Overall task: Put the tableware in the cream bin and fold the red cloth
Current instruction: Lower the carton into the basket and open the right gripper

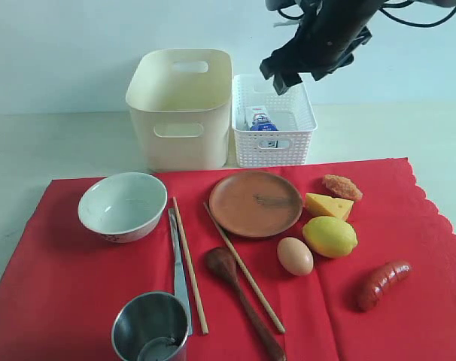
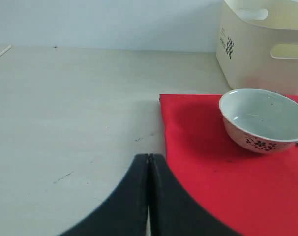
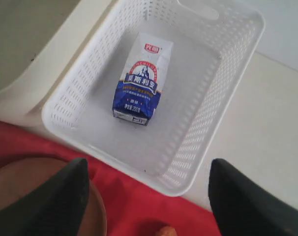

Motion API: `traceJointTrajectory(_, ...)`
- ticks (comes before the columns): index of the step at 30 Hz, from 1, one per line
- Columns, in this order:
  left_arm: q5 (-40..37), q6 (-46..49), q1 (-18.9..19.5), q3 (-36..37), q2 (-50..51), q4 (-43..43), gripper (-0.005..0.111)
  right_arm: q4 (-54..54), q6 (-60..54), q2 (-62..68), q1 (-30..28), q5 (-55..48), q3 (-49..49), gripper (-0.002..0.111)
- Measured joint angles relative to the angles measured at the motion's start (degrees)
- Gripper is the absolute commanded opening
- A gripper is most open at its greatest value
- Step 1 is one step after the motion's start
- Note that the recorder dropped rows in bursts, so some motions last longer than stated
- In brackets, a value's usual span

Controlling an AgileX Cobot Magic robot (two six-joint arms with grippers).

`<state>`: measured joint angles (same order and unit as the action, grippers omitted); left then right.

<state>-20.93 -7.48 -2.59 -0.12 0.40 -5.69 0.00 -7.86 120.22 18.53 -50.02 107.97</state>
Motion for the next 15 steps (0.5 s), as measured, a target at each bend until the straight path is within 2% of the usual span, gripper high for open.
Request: traceJointTrajectory(15, 0.0, 0.0, 0.0, 0.0, 0.0, 0.0, 0.000, 0.0, 0.5, -5.9, 0.0, -13.1, 0.0, 0.064)
